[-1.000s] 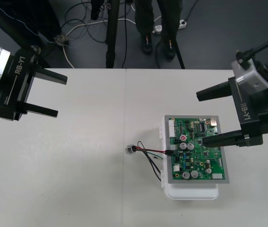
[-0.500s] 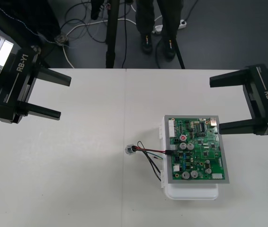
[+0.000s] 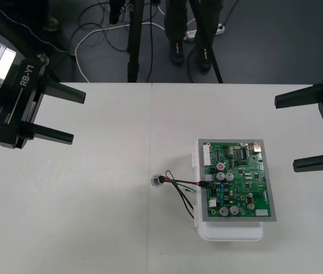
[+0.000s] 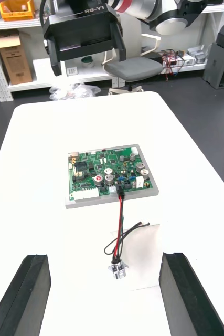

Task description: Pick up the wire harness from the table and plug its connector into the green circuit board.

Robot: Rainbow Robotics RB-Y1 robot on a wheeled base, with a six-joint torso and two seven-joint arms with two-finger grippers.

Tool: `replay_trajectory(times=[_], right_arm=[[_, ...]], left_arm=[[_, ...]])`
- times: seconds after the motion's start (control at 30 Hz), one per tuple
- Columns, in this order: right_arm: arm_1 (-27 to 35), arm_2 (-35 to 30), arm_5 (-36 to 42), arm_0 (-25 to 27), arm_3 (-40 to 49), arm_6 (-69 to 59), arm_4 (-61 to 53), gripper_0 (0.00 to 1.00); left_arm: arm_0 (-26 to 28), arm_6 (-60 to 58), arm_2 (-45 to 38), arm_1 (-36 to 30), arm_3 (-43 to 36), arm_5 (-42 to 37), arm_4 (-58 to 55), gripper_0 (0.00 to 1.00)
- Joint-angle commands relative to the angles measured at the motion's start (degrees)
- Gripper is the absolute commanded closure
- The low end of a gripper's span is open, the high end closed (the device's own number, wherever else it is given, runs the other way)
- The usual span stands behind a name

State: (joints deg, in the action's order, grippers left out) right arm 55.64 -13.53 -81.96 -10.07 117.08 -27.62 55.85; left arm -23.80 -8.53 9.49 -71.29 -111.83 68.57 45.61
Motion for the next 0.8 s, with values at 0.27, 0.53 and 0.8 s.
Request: replay_trajectory(times=[0.27, 0.53, 0.8], right_arm=[[2.02, -2.65, -0.75, 0.58, 2.01, -1.64, 1.99, 0.0], [2.02, -2.65, -0.75, 0.58, 2.01, -1.64, 1.99, 0.0], [2.02, -2.65, -0.75, 0.58, 2.01, -1.64, 1.99, 0.0]], left_arm=[[-0.64, 1.5, -1.67, -2.45, -1.28, -2.3, -0.96, 0.39], [-0.64, 1.5, -1.67, -2.45, -1.28, -2.3, -0.96, 0.39], [-0.64, 1.5, -1.67, -2.45, -1.28, -2.3, -0.96, 0.39]])
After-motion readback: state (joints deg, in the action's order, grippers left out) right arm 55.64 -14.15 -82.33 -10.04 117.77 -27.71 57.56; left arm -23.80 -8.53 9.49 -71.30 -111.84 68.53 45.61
